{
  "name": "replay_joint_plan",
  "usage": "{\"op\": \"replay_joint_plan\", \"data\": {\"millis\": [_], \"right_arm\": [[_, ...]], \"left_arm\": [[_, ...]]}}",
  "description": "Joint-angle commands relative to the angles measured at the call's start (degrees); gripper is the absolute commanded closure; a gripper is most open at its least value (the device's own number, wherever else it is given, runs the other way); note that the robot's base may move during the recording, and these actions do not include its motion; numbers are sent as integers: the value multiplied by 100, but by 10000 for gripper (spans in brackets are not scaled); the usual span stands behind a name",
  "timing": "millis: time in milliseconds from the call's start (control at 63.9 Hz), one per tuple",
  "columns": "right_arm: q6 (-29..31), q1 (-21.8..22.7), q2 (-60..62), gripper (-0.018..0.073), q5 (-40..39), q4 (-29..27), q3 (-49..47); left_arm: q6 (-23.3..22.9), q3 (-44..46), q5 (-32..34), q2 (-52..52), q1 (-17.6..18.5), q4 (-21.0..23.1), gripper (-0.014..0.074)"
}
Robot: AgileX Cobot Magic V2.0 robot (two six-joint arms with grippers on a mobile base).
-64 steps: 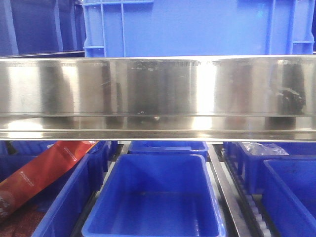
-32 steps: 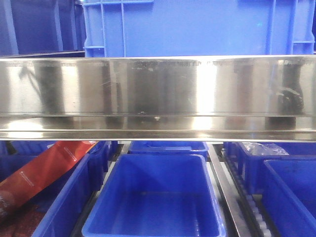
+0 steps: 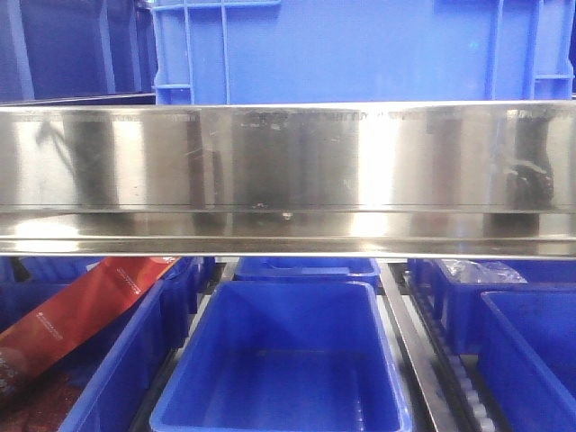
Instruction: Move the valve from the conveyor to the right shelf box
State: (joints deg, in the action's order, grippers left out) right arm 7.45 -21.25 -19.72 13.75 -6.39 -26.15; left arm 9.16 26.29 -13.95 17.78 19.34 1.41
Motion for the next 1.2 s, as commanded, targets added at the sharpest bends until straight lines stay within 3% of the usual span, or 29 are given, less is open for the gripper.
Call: {"op": "replay_joint_plan", "data": {"millis": [0, 63, 109, 328, 438, 547, 610, 1189], "right_arm": [[19, -8, 18, 721, -131, 39, 17], [19, -8, 29, 721, -131, 39, 17], [19, -8, 29, 721, -131, 39, 17], [19, -8, 29, 721, -131, 39, 17], [19, -8, 29, 721, -131, 39, 17], [19, -8, 29, 721, -131, 39, 17], [19, -8, 29, 721, -131, 39, 17], [19, -8, 31, 721, -158, 39, 17]], "left_arm": [[-311, -196, 185, -91, -75, -657, 708], [-992, -375, 183, -259, -271, -820, 708], [-1252, -525, 212, -403, -503, -837, 708], [-1266, -1551, 475, -1302, -1716, -854, 708], [-1266, -2162, 896, -1690, -2074, -791, 708], [-1266, -2629, 1601, -1778, -2181, -797, 708], [-1266, -2629, 1180, -1778, -2168, -797, 708], [-1266, -2629, 1236, -1778, -2168, -797, 708]]}}
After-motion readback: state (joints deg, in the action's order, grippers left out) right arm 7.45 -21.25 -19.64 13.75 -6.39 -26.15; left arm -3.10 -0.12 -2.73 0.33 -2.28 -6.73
